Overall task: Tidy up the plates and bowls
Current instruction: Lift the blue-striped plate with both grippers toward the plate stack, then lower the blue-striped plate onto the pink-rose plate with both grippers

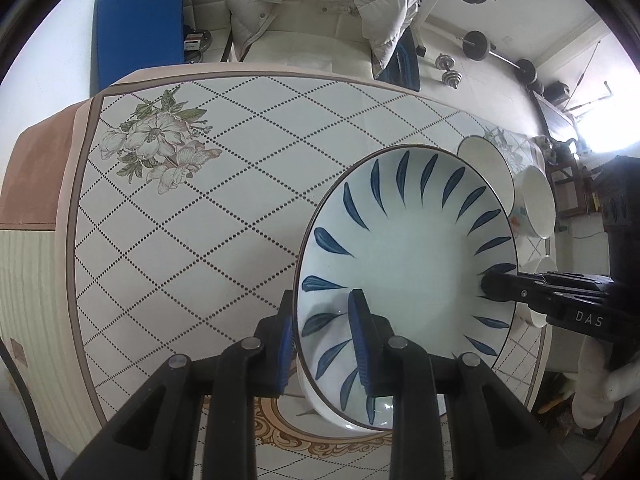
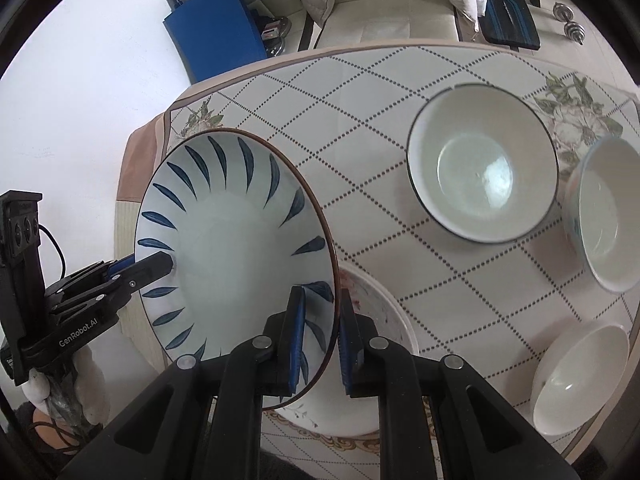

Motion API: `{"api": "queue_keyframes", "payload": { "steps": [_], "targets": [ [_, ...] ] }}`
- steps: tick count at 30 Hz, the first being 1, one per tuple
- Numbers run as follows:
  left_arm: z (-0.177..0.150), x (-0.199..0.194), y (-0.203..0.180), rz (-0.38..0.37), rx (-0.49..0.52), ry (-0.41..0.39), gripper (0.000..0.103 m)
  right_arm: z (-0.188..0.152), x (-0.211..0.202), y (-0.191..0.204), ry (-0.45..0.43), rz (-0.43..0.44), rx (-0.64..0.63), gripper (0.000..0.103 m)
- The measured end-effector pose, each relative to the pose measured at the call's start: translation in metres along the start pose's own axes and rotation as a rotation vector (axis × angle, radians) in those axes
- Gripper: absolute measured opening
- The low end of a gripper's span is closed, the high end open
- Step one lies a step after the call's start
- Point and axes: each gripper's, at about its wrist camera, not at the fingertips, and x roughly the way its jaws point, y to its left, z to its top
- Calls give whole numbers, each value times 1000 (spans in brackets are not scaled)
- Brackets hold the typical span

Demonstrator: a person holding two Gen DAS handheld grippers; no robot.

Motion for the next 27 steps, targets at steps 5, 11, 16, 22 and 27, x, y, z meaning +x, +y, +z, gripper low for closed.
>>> {"api": "queue_keyframes", "payload": {
  "steps": [5,11,16,22,27],
  "targets": [
    [-24,16,-8,13,36,44,23,-38,9,-16,9,17,41,17],
    [-47,43,-14,30,55,106,23,-72,33,-36,44,18,84,17],
    [-57,61,-15,56,69,143,23,-88,56,-50,79,17,119,17],
    [-58,80,-18,99,106,202,23,-91,73,-52,110,-8,118,17],
    [-55,83,-28,152,149,218,23,-90,86,-50,133,-24,128,17]
  ]
}}
